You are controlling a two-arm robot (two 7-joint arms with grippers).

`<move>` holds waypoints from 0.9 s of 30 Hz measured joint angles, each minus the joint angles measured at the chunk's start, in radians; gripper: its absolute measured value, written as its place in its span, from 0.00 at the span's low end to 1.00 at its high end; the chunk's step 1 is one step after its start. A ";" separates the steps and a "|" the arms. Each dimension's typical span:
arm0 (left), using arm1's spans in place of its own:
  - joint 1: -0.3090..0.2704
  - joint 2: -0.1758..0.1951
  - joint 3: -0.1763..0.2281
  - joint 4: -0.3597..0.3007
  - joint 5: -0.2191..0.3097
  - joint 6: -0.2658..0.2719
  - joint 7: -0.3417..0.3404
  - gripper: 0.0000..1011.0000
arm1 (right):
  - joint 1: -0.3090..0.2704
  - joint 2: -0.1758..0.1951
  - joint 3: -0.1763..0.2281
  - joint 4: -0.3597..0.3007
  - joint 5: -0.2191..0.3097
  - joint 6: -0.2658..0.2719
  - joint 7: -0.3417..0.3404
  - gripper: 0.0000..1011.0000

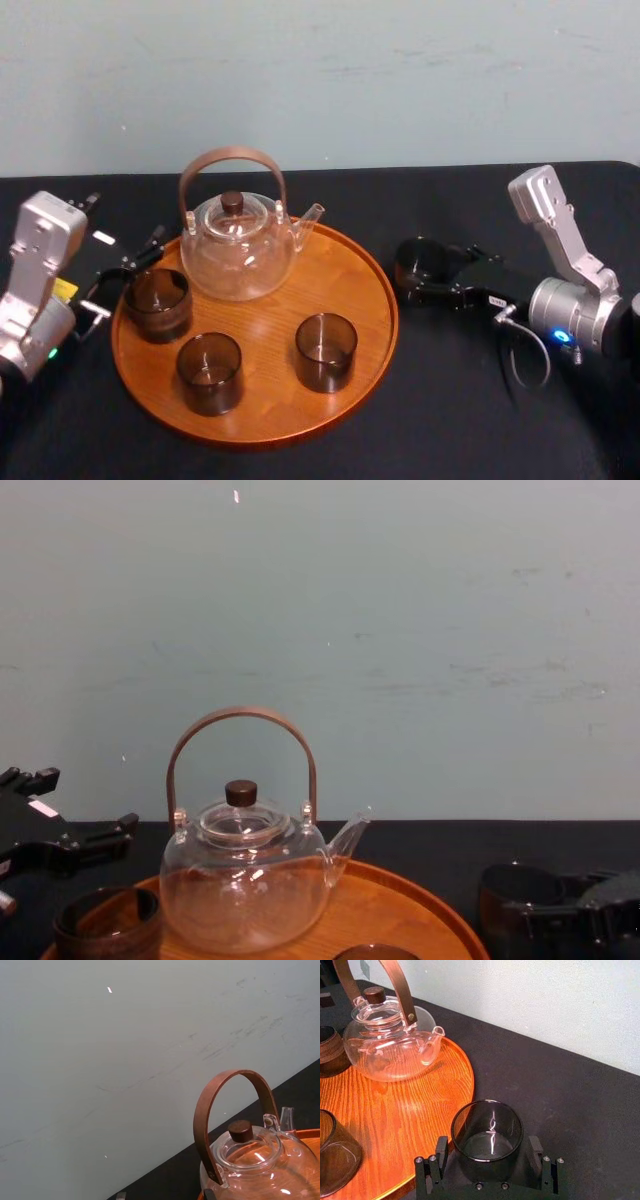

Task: Pick up the glass from the table and place it on the tray.

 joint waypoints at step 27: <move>0.000 0.000 0.000 0.000 0.000 0.000 0.000 0.99 | 0.043 -0.025 -0.018 0.044 -0.035 0.000 0.008 0.99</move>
